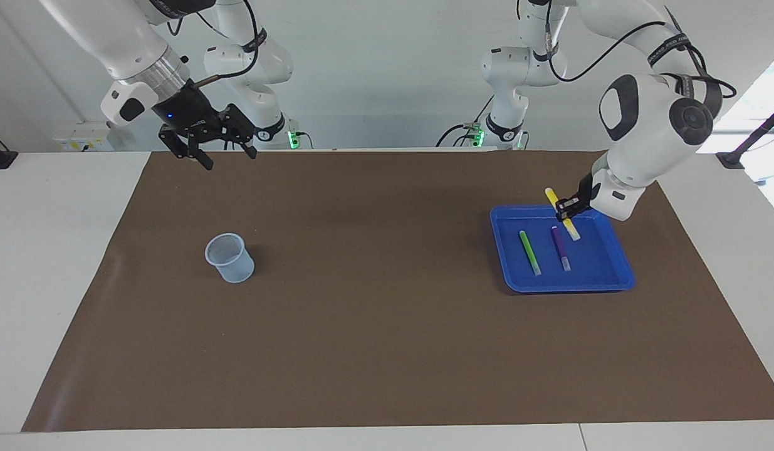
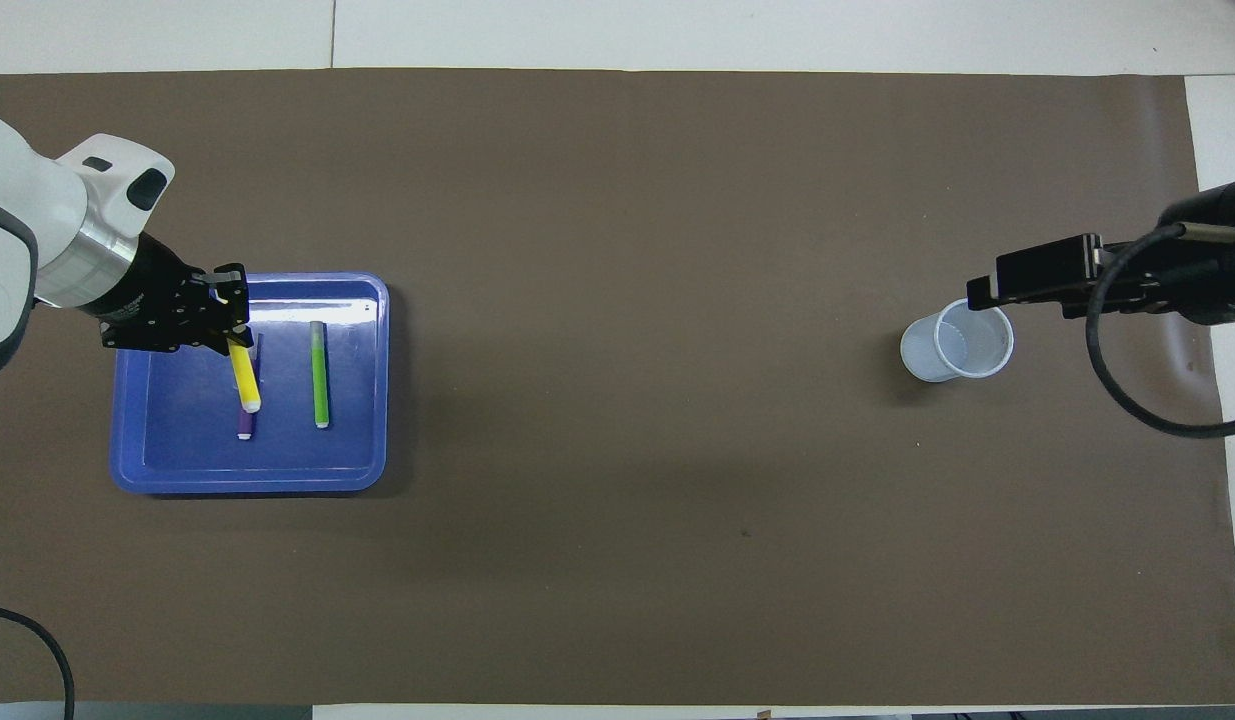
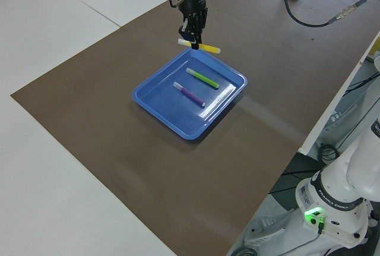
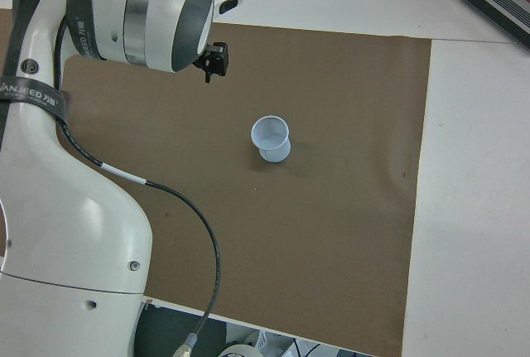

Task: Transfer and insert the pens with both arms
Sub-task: 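Lift the yellow pen with the left gripper while the right gripper approaches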

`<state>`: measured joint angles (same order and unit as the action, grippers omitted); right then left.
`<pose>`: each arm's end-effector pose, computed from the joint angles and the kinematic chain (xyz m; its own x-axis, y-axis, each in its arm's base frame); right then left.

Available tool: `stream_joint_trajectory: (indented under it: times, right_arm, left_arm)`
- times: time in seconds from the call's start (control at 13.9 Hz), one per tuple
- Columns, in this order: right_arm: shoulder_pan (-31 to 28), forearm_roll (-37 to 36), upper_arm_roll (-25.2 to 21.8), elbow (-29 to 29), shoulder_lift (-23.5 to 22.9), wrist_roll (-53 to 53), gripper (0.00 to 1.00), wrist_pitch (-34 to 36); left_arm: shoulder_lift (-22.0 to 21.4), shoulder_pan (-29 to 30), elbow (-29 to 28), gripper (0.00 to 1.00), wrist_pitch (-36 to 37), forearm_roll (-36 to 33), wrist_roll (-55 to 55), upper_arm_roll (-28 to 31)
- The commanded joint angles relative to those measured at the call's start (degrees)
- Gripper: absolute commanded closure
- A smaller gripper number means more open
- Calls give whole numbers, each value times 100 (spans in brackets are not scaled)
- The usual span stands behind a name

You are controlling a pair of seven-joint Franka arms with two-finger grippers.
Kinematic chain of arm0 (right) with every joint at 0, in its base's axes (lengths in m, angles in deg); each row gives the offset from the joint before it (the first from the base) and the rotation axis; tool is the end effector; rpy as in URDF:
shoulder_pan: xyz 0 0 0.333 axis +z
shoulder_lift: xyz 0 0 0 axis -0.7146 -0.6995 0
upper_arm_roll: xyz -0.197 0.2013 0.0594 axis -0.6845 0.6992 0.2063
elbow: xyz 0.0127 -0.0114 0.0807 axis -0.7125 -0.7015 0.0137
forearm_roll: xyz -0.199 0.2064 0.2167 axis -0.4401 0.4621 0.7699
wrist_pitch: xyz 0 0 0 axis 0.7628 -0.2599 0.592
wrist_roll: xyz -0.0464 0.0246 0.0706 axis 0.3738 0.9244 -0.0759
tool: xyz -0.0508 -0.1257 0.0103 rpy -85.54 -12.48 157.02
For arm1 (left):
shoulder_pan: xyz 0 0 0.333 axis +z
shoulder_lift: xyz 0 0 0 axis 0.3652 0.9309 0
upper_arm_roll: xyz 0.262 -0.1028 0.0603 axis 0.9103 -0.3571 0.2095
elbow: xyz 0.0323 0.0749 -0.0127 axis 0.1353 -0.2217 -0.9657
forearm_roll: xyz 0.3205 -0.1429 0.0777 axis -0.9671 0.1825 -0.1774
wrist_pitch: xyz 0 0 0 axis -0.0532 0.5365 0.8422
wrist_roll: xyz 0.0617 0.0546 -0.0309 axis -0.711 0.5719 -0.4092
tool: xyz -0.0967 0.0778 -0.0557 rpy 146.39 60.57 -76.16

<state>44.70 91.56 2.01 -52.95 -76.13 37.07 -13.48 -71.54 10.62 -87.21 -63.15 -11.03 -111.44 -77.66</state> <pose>0.5128 0.0679 0.5869 0.9990 -0.0424 0.0109 -0.0351 -0.9249 -0.3786 0.5269 -0.0909 0.4549 0.9114 0.3375 -0.2355 0.3569 -0.9331 0.0443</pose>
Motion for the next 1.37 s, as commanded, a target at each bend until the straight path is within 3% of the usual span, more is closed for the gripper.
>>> stream_joint_trajectory:
  times: [0.0, 0.43, 0.72, 0.94, 1.3]
  right_arm:
    - [100, 342, 262, -185, 120, -443, 0, -505]
    - [100, 1018, 1211, -493, 181, -1884, 0, -1639]
    - [100, 1273, 1703, -581, 164, -2903, 0, -1992]
    - [100, 1502, 1941, -747, 181, -3134, 0, -2019]
    - [179, 1485, 2179, -1047, 331, -3328, 0, -2045]
  left_arm:
    - [-372, -176, -70, 100, 174, 766, -1515, 47]
    - [-856, -273, -430, 100, 87, 2709, -4188, -251]
    - [-1330, -633, -1307, 100, -965, 3536, -5455, -322]
    - [-1726, -1071, -1880, 100, -1835, 3863, -6088, -322]
    - [-1805, -1512, -2056, 100, -2629, 3898, -7126, -322]
